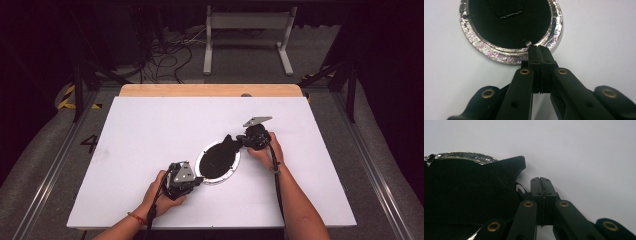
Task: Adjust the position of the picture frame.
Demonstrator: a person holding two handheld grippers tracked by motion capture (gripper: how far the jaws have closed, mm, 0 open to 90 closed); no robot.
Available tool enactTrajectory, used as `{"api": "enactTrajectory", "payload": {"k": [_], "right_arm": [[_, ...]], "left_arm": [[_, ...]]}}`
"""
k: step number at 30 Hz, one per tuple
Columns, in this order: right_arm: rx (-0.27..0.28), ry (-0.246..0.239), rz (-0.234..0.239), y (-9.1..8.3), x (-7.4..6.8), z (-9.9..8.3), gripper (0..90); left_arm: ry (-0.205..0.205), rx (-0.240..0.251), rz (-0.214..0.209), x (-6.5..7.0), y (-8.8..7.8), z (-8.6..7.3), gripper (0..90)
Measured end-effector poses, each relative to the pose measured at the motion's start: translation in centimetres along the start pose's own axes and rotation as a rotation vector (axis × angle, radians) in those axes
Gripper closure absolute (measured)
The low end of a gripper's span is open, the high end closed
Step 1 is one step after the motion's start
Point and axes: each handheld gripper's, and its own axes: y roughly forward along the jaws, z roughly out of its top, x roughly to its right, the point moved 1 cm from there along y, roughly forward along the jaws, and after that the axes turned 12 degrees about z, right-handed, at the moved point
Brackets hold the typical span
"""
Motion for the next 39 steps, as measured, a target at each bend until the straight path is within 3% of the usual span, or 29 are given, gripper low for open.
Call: {"api": "enactTrajectory", "payload": {"k": [17,23,26,31,39], "right_arm": [[0.031,0.01,-0.002,-2.7,-1.1,-3.2,90.0],[0.043,-0.004,-0.027,-3.0,-1.8,-3.8,90.0],[0.059,-0.001,-0.023,-3.0,-1.8,-3.9,90.0],[0.057,0.005,-0.023,-3.0,-1.9,-4.0,90.0],[0.064,0.006,-0.031,-3.1,-2.2,-4.3,90.0]], "left_arm": [[-0.005,-0.007,0.044,-0.5,0.0,-0.2,90.0],[0.049,0.005,-0.034,1.4,-0.8,0.0,88.7],[0.06,0.004,-0.037,2.1,-0.3,0.5,86.8],[0.045,0.016,-0.04,2.1,0.5,1.0,87.3],[0.076,0.002,0.009,2.3,0.4,1.2,90.0]]}}
